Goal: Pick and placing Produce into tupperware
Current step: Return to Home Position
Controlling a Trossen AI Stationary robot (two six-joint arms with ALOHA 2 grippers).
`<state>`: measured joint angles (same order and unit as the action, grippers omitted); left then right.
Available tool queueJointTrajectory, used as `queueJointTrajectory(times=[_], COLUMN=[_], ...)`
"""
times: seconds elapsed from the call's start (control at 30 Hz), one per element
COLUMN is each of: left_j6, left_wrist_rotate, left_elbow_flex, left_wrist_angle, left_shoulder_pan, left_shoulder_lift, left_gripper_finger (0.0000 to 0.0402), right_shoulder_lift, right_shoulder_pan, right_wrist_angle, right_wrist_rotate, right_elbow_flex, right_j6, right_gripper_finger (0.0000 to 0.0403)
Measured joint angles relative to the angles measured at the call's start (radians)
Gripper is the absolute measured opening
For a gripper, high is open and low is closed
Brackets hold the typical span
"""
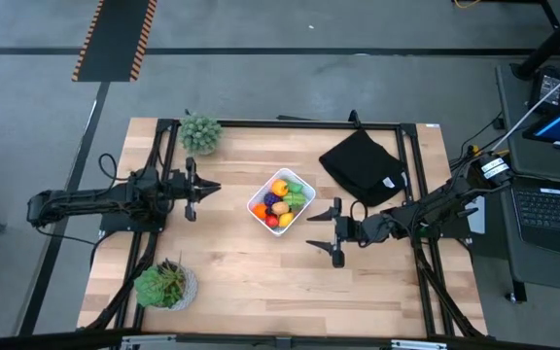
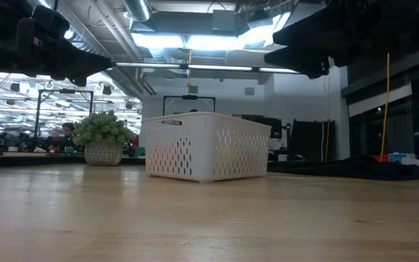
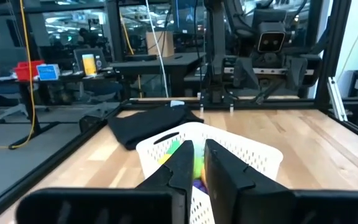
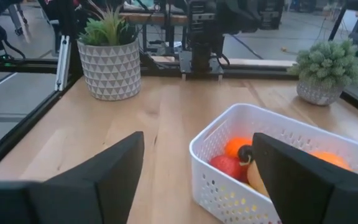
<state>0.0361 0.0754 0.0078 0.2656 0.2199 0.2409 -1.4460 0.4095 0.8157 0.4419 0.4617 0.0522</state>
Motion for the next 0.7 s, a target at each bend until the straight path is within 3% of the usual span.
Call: queueJointTrajectory(times=[0.3, 0.53, 0.6, 0.7], left_j6=[-0.005, -0.005, -0.005, -0.006], left_wrist_rotate=[0.0, 0.0, -0.001, -0.001], left_elbow_flex=[0.0, 0.0, 0.0, 0.0], left_wrist_angle=[-0.003, -0.003, -0.003, -0.003], left_shoulder_pan=[0.0, 0.0, 0.0, 0.0], left_shoulder_lift=[0.001, 0.001, 0.001, 0.001], left_gripper_finger=[0.0002, 0.0018, 0.0024, 0.0033], right_shoulder_lift=[0.0, 0.072, 0.13, 0.233], right_shoulder_pan=[-0.005, -0.103, -0.155, -0.228], right_wrist_angle=[0.087, 0.087, 0.06, -0.013], right_wrist_rotate=[0.0, -0.01, -0.099, -0.345], right_elbow_flex=[0.0, 0.0, 0.0, 0.0], right_j6=[-0.04, -0.075, -0.088, -0.099], right_gripper_finger=[0.03, 0.03, 0.03, 0.03])
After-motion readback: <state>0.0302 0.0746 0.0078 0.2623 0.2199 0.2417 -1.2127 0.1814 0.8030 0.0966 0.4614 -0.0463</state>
